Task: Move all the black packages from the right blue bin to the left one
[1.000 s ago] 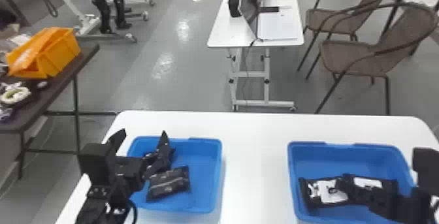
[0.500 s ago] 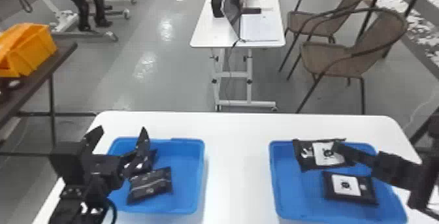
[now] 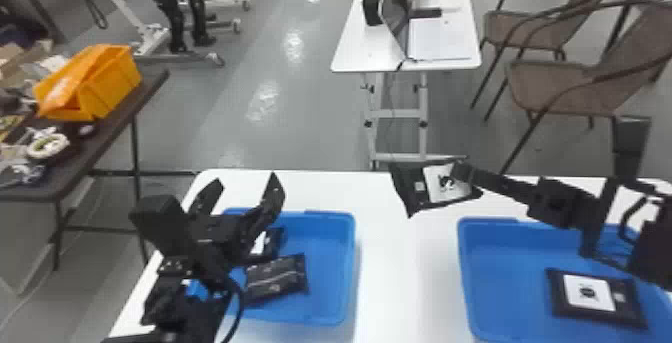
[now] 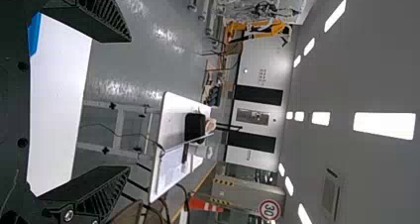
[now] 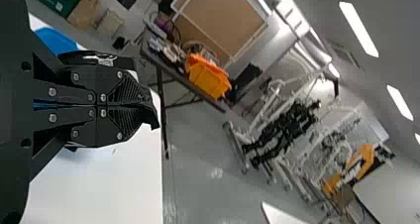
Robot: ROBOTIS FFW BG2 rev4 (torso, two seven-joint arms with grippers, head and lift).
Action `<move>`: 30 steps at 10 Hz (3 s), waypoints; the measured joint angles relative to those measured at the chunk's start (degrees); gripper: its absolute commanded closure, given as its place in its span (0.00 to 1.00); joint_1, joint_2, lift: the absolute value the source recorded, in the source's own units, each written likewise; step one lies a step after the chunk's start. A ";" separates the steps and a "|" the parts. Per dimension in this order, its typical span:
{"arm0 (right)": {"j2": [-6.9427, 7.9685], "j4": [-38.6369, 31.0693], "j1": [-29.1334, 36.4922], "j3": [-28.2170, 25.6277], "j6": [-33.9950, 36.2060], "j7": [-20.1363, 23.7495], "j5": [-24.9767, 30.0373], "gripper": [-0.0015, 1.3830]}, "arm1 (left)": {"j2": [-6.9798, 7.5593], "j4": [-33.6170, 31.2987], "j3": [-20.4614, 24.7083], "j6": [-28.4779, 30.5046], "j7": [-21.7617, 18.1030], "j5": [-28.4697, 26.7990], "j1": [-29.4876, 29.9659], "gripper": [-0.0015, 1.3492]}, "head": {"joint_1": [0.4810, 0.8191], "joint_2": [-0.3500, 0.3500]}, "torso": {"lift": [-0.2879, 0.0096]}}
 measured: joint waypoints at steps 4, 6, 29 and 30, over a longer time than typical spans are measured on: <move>0.71 9.12 -7.19 8.28 -6.24 4.62 -0.09 0.81 | 2.77 0.42 -5.48 8.39 1.31 27.22 -4.88 0.05 | 0.63 0.81 | 0.83; 1.03 10.29 -8.31 9.27 -7.40 4.83 -0.38 0.81 | 5.09 1.17 -7.67 11.37 0.58 35.24 -6.72 0.05 | 0.63 0.76 | 0.83; 5.09 -4.81 11.82 -9.35 -10.16 -0.48 18.85 0.23 | 0.02 0.46 0.83 13.98 -0.81 -21.35 2.06 0.71 | 0.63 0.77 | 0.83; 5.36 -6.78 12.90 -10.19 -9.06 -0.96 21.25 0.23 | 0.00 -0.59 -0.09 16.45 -0.52 -23.87 2.45 0.23 | 0.63 0.75 | 0.83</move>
